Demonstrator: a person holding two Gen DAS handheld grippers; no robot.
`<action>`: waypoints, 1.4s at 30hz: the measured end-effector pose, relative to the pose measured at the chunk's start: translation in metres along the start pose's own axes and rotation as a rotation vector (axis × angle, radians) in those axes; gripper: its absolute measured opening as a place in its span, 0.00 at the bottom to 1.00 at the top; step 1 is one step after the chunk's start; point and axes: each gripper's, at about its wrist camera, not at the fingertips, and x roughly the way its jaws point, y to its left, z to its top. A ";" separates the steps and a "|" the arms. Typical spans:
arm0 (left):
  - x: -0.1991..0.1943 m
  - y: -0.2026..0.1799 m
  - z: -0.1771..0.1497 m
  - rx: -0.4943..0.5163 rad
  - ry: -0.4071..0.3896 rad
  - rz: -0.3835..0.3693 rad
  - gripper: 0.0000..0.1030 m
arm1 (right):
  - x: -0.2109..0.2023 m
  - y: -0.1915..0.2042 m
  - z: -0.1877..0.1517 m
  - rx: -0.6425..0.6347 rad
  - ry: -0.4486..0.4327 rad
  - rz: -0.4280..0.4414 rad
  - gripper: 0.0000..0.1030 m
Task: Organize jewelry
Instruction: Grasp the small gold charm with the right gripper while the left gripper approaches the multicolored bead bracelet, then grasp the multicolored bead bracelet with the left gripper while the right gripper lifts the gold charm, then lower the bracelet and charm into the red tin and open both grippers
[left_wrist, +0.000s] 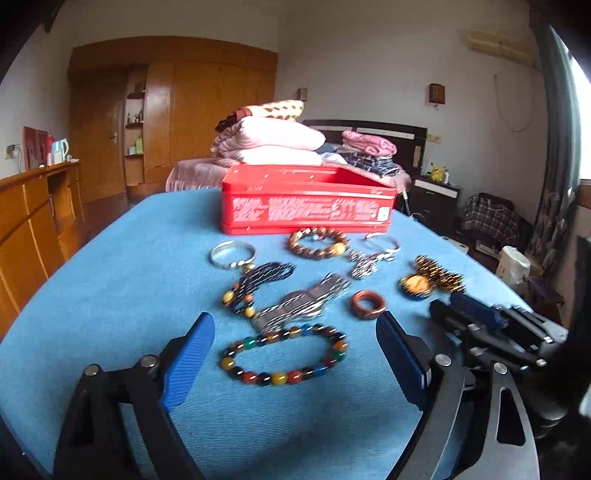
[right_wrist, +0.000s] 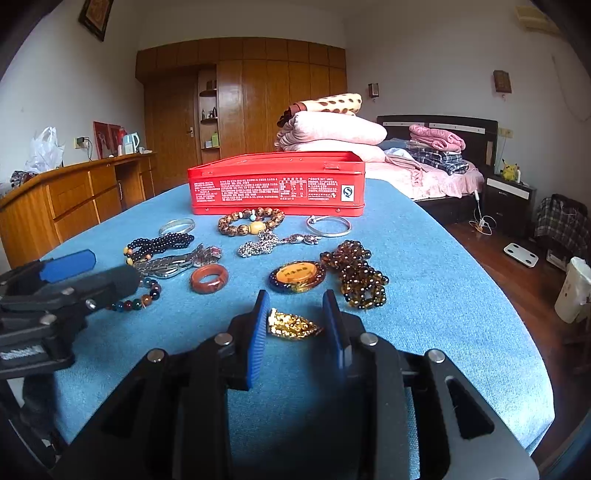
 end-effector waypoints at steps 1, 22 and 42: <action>-0.001 -0.003 0.002 0.003 -0.005 -0.012 0.84 | 0.000 -0.001 0.000 0.003 -0.001 -0.001 0.28; 0.027 -0.022 -0.010 0.008 0.086 0.033 0.12 | -0.006 -0.012 -0.002 0.030 -0.005 -0.007 0.28; -0.018 0.026 0.055 -0.192 -0.090 -0.069 0.07 | -0.024 -0.012 0.069 0.048 -0.087 0.058 0.28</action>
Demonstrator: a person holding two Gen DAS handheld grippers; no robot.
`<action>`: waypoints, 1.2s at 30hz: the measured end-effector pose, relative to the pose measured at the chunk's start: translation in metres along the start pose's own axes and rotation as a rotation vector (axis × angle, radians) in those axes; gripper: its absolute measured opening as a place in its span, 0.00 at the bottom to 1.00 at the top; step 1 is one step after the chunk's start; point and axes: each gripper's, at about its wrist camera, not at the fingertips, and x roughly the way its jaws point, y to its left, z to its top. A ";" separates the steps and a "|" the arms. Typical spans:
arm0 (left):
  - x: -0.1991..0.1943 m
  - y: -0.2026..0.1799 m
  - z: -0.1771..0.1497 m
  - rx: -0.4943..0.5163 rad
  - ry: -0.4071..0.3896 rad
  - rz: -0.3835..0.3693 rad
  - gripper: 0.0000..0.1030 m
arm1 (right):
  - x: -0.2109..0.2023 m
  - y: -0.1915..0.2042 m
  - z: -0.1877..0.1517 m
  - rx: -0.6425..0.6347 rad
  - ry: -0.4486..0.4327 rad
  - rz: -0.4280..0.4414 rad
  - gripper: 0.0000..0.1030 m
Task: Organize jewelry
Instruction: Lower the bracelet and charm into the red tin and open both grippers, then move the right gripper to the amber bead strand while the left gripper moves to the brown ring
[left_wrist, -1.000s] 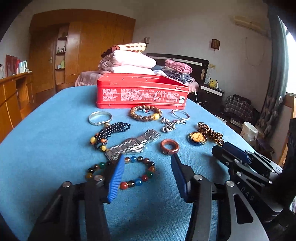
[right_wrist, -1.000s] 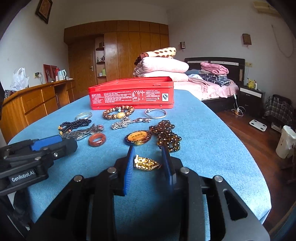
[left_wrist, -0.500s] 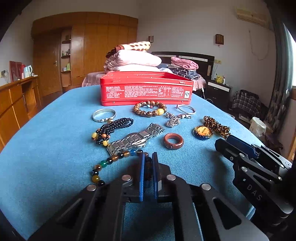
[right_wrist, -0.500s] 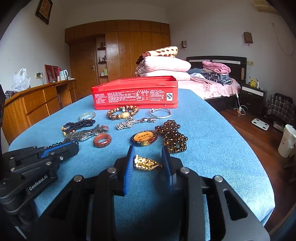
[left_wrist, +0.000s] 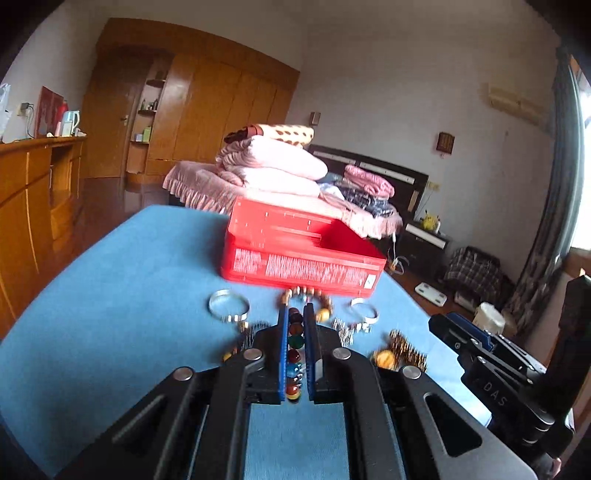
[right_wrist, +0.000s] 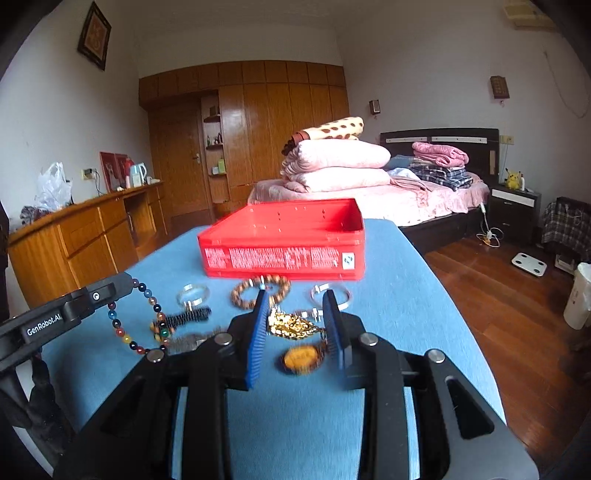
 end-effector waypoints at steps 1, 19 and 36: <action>0.001 0.000 0.008 -0.005 -0.012 -0.009 0.07 | 0.003 -0.001 0.006 0.000 0.001 0.002 0.28; 0.159 0.002 0.120 0.014 -0.047 0.010 0.07 | 0.160 -0.027 0.108 0.013 0.011 0.015 0.28; 0.149 0.013 0.107 0.001 0.003 0.039 0.31 | 0.134 -0.036 0.093 0.105 0.045 0.021 0.47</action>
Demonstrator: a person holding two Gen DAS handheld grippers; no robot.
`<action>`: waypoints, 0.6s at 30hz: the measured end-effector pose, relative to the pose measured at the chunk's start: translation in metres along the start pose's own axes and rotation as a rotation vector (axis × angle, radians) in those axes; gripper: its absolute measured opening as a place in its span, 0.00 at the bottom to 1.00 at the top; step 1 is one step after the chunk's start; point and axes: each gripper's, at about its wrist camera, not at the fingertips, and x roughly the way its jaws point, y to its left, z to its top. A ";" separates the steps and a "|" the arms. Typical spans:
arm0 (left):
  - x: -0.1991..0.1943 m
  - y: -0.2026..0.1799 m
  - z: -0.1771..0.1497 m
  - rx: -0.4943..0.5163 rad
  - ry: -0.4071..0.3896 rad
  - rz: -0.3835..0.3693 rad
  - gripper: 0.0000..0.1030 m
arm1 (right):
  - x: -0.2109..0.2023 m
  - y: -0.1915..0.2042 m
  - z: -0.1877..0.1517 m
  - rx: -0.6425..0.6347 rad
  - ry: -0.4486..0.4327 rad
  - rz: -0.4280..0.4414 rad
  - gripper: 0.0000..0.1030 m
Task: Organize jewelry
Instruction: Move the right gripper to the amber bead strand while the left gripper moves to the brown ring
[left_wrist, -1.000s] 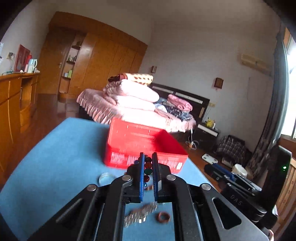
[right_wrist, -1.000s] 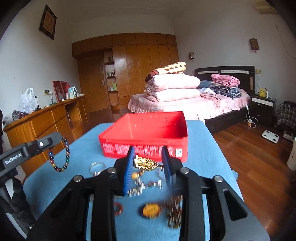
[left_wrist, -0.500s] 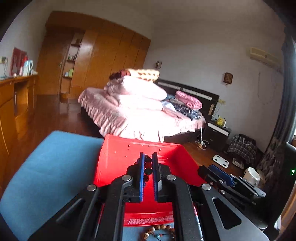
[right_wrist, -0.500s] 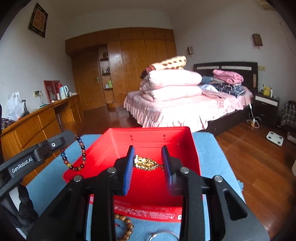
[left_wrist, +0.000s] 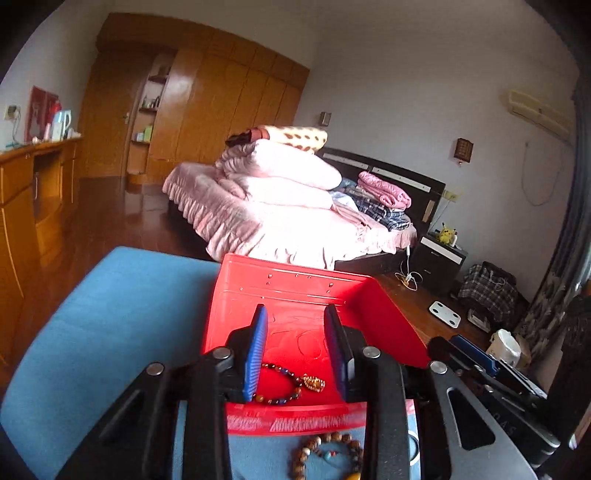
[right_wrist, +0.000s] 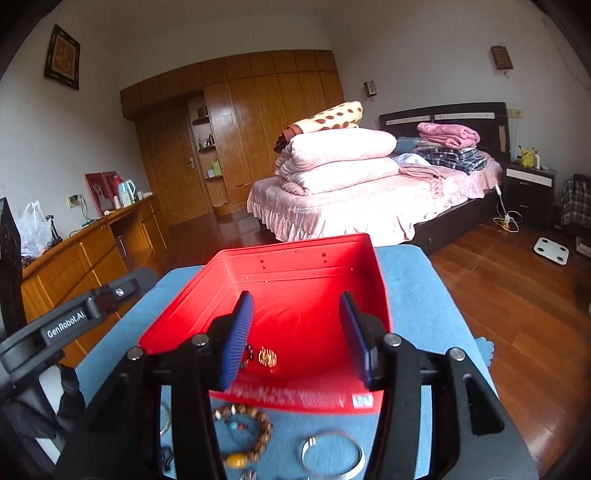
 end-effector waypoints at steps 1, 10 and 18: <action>-0.013 -0.002 -0.003 0.015 -0.015 0.008 0.31 | -0.013 -0.001 -0.006 0.005 -0.005 -0.006 0.47; -0.094 -0.015 -0.063 0.045 -0.047 0.051 0.35 | -0.086 -0.014 -0.089 0.049 0.048 -0.171 0.47; -0.108 -0.025 -0.116 0.085 -0.001 0.089 0.35 | -0.084 -0.010 -0.139 0.060 0.122 -0.150 0.47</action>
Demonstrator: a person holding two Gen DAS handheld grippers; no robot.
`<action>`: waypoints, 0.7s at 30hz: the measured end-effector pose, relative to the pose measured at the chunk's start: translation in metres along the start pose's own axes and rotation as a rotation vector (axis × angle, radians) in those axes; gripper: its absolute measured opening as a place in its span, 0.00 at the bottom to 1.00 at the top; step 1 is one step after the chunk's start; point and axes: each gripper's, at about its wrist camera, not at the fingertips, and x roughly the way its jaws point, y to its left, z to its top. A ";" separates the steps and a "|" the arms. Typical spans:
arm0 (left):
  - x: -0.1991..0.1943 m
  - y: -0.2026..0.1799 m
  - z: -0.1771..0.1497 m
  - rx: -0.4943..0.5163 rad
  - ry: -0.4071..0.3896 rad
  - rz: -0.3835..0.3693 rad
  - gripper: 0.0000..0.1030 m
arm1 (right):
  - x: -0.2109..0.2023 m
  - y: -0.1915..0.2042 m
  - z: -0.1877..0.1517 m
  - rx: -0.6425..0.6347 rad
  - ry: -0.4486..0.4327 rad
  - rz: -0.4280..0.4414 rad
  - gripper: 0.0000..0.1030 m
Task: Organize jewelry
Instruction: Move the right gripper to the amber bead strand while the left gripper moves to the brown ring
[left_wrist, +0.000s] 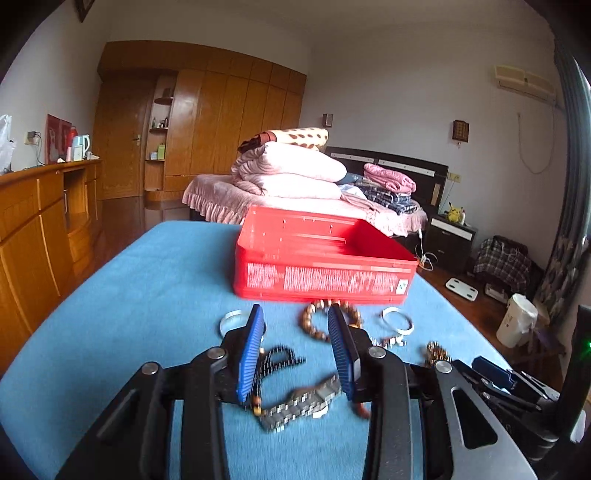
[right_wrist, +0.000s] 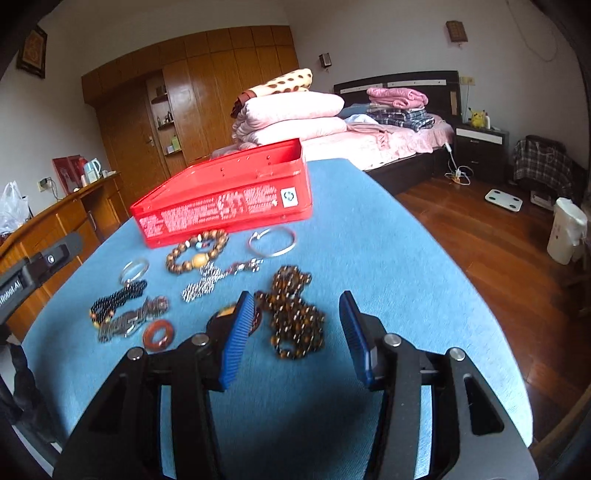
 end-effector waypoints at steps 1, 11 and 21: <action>0.000 -0.001 -0.003 0.004 0.005 0.004 0.35 | 0.001 0.001 -0.002 0.000 0.005 0.005 0.47; -0.004 0.010 -0.019 -0.009 -0.003 0.038 0.39 | 0.012 0.003 0.002 -0.004 0.032 0.015 0.48; -0.004 -0.003 -0.029 -0.005 0.020 0.004 0.39 | 0.017 0.013 0.002 -0.084 0.031 -0.064 0.30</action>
